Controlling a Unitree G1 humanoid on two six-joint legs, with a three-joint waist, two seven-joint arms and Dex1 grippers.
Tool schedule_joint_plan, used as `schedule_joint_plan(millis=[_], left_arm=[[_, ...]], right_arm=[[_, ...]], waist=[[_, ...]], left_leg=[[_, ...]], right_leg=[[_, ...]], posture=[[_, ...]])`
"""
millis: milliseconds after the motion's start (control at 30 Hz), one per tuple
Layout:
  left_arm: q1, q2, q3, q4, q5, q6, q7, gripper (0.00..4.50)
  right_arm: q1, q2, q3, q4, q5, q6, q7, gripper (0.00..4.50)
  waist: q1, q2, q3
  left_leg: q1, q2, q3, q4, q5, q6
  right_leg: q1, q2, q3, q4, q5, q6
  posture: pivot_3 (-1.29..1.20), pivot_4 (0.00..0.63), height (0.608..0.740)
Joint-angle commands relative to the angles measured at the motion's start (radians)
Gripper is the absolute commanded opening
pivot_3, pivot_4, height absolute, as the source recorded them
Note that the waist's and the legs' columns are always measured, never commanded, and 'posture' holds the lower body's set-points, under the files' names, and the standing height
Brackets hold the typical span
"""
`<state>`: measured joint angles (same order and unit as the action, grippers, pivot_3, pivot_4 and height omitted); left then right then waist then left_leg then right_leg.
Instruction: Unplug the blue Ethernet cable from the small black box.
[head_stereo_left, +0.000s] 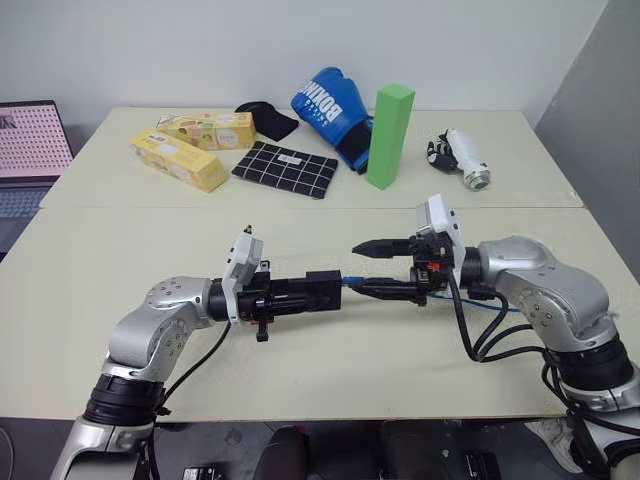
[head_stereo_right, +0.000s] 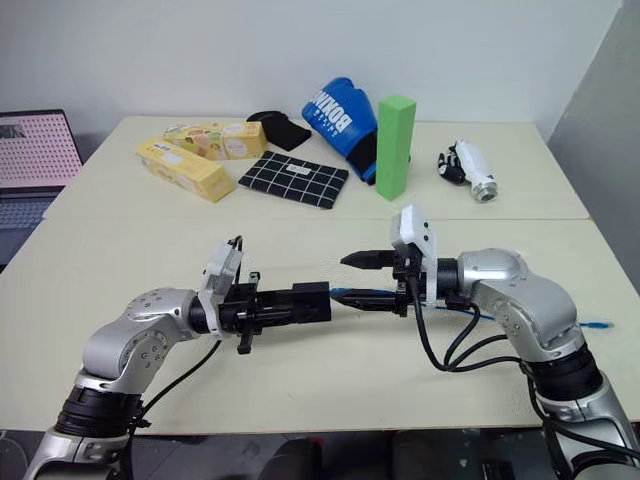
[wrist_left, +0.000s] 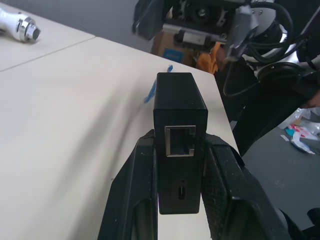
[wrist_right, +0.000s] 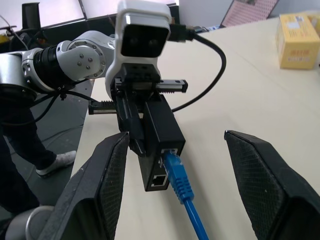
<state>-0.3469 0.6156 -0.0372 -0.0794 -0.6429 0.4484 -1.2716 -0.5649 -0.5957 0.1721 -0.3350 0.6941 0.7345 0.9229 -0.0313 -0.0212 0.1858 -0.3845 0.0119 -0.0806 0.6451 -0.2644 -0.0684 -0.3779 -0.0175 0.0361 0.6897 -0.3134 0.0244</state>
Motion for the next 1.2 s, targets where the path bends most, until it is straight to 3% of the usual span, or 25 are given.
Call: schedule_joint_plan(millis=[33, 567, 1000, 1100, 1200], left_arm=[[-0.037, -0.010, 0.005, -0.016, -0.001, -0.019, -0.015, 0.78], [-0.019, -0.013, 0.006, -0.020, 0.011, -0.020, -0.025, 0.78], [-0.023, -0.026, 0.009, -0.047, -0.006, 0.009, 0.001, 0.78], [-0.017, -0.017, 0.004, -0.059, -0.008, 0.015, -0.015, 0.78], [-0.009, -0.005, -0.003, -0.067, 0.000, 0.009, -0.040, 0.78]], right_arm=[[0.028, 0.016, -0.025, -0.057, 0.045, 0.042, -0.020, 3.21], [0.027, 0.052, -0.017, -0.013, 0.020, 0.051, -0.023, 3.21], [0.033, 0.035, 0.016, -0.024, -0.032, 0.024, 0.021, 0.43], [0.031, 0.033, 0.013, -0.023, -0.026, 0.027, 0.035, 0.07], [0.025, 0.026, 0.009, -0.018, -0.017, 0.038, 0.056, 0.07]], waist=[[0.000, 0.000, 0.000], [-0.001, 0.000, 0.000], [-0.001, 0.000, 0.000], [-0.001, 0.000, 0.000], [-0.001, 0.000, 0.000]], left_leg=[[0.000, 0.000, 0.000, 0.000, 0.000, 0.000], [-0.001, 0.000, 0.000, 0.000, 0.000, 0.000], [-0.001, 0.000, 0.000, 0.000, 0.000, 0.000], [-0.001, 0.000, 0.000, 0.000, 0.000, 0.000], [-0.001, 0.000, 0.000, 0.000, 0.000, 0.000]], right_leg=[[0.000, 0.000, 0.000, 0.000, 0.000, 0.000], [-0.001, 0.004, 0.000, 0.000, 0.000, 0.000], [-0.001, 0.004, 0.000, 0.000, 0.000, 0.000], [-0.002, 0.004, 0.000, 0.000, 0.000, 0.000], [-0.002, 0.004, 0.001, 0.000, 0.000, 0.000]], posture=[[0.00, 0.150, 0.740], [0.00, 0.150, 0.740], [0.00, 0.150, 0.740], [0.00, 0.150, 0.740], [0.00, 0.150, 0.740]])
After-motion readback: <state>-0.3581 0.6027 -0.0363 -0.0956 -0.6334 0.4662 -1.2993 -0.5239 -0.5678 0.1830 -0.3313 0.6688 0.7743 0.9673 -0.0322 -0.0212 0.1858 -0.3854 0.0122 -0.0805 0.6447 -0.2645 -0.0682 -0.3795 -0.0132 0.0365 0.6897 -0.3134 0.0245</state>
